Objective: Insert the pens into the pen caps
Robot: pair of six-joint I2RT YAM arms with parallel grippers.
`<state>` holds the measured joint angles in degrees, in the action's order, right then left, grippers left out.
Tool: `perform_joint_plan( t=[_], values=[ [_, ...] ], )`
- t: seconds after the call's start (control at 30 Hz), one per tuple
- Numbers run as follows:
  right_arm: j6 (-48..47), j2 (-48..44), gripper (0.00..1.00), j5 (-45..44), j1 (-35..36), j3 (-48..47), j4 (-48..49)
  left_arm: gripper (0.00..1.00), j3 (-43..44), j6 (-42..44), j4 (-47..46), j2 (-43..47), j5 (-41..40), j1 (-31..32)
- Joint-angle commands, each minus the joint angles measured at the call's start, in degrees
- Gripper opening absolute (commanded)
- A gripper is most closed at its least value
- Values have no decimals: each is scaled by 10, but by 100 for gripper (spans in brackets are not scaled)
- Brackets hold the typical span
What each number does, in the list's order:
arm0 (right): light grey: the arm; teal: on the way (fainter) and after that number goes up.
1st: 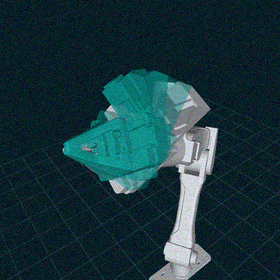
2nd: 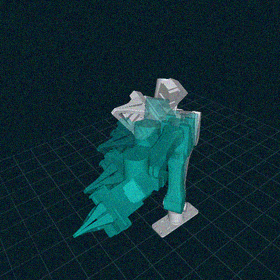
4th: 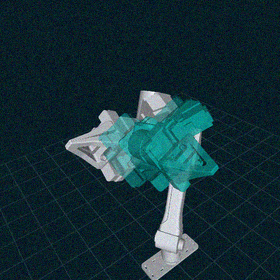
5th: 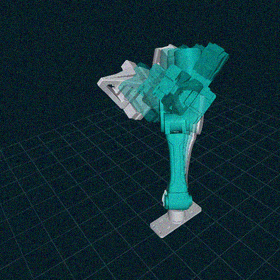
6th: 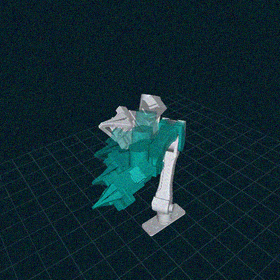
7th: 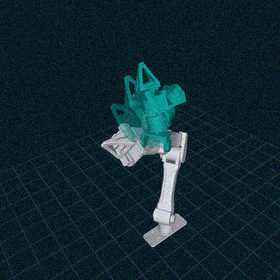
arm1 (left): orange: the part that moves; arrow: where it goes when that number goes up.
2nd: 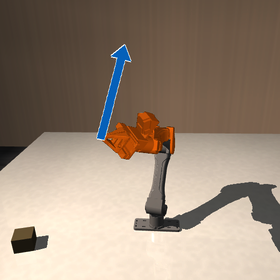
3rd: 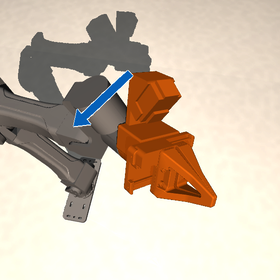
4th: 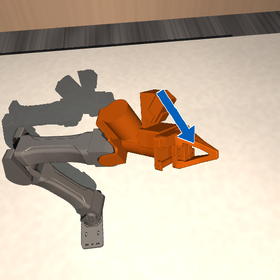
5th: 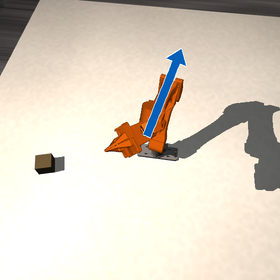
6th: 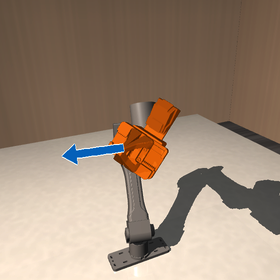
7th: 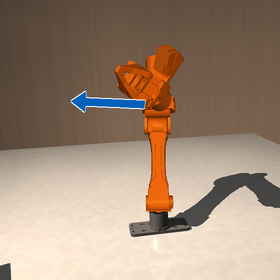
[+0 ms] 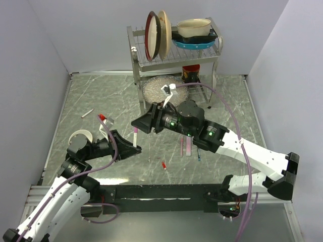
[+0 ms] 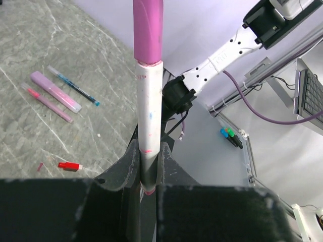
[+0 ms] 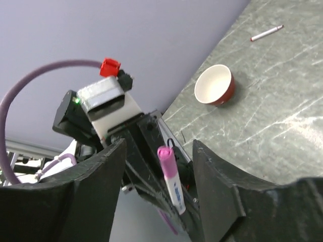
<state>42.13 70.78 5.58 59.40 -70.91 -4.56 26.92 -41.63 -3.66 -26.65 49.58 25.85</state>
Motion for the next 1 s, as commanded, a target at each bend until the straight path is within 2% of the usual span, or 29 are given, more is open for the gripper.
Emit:
perform_joint_plan(
  t=[0.0, 0.27, 0.37, 0.4, 0.5, 0.57, 0.7, 0.77, 0.87, 0.97],
  values=[
    [-20, 21, 60, 13, -4, -33, -7, 1, 2, -1, -32, 7, 20, -1],
    [-20, 35, 49, 35, -3, -41, 3, 1, 4, 2, -28, 11, 19, -1],
    [-18, 32, 34, 37, -3, -34, 10, 1, 4, 5, -26, 10, 16, -1],
    [-18, 31, 23, 40, -3, -31, 13, 1, 5, 6, -25, 10, 12, -1],
    [-14, 28, 6, 61, -1, -8, 21, 1, 20, 19, -5, 3, -11, -1],
    [-11, 23, 0, 69, 2, 25, 22, 1, 46, 39, 17, -11, -34, -1],
    [-18, 3, 0, 82, 3, 110, 45, 1, 60, 45, 0, -31, -37, -1],
    [-30, 1, 0, 92, 3, 127, 45, 1, 53, 17, -52, -54, -13, -1],
    [-42, 3, 0, 136, 3, 145, 65, 1, 59, 25, -57, -81, -21, -1],
    [-35, 2, 0, 140, 4, 163, 61, 1, 70, 33, -69, -93, -29, -1]
  ],
)
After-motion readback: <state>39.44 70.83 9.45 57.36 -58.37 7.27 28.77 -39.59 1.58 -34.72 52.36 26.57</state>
